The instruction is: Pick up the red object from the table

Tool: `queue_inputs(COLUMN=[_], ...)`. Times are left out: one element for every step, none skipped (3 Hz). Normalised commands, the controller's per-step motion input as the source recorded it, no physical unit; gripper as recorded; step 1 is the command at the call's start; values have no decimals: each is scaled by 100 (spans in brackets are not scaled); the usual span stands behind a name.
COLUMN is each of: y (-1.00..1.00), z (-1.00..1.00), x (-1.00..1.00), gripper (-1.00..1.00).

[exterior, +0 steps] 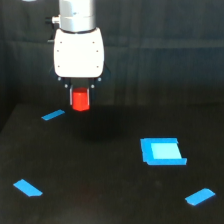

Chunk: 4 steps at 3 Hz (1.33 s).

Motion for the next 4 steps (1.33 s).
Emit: queue_inputs(y=[-7, -7, 0, -7], z=[-2, 8, 4, 12], x=[8, 2, 9, 5], gripper=[-91, -100, -99, -99])
